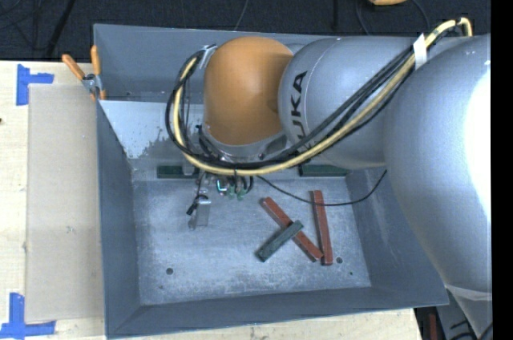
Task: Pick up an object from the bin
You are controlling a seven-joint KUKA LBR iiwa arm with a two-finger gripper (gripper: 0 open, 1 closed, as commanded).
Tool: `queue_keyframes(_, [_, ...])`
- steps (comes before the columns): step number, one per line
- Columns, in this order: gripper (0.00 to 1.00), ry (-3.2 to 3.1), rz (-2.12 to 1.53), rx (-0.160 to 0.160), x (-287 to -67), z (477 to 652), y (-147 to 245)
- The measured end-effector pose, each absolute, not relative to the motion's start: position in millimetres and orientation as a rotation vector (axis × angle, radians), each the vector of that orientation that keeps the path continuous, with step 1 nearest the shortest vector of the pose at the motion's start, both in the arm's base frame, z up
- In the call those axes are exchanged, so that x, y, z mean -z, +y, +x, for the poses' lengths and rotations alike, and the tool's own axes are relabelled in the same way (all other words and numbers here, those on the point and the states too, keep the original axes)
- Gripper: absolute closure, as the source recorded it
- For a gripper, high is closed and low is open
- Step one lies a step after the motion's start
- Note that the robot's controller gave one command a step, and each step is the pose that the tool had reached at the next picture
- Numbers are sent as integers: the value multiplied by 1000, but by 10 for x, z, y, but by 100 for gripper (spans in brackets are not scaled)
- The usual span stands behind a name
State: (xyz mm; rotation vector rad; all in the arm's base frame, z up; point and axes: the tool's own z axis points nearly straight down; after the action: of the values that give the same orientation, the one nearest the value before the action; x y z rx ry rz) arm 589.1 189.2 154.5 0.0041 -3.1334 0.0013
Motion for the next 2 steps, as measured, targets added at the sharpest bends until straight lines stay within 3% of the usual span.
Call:
queue_keyframes(1, [0,-3143,-89,1,-1563,6204,1826])
queue_keyframes(2, [0,-3138,-158,1,-1499,6171,1866])
